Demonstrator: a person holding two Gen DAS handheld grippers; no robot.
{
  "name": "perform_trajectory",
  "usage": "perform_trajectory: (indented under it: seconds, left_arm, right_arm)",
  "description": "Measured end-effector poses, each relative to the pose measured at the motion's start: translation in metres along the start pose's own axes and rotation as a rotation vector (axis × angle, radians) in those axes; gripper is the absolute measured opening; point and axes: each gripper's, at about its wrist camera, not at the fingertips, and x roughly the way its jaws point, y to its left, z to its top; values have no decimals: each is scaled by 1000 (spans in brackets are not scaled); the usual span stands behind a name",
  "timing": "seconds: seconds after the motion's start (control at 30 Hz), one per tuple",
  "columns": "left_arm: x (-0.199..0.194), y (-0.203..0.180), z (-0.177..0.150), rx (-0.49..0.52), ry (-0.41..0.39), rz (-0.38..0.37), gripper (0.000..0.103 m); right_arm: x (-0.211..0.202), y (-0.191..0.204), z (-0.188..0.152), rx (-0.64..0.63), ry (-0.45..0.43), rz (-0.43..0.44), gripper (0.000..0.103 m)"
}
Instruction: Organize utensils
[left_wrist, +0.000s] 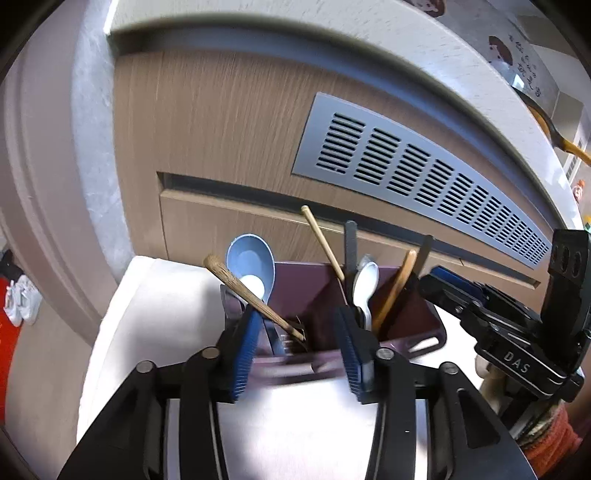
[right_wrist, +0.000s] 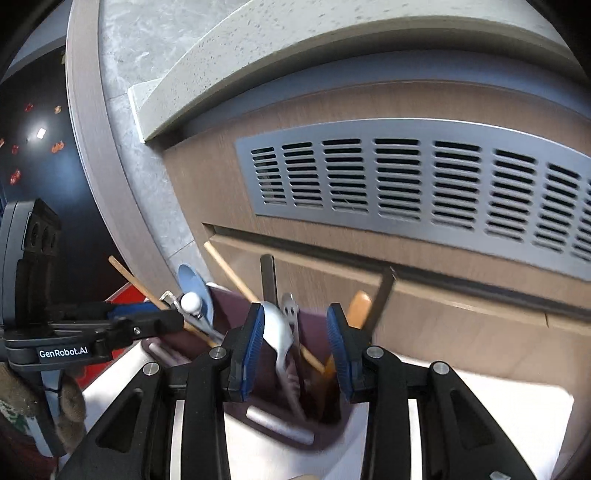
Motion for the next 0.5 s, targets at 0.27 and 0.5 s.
perform_trajectory:
  seconds: [0.27,0.5]
  left_arm:
    - [-60,-16,-60,3,-164,133,55]
    - [-97,-33,-132,25,-237,227,55]
  right_arm:
    - [-72,25,-42,-43,-29,-165,34]
    - [-133,62,-102,-54,-77,-261,34]
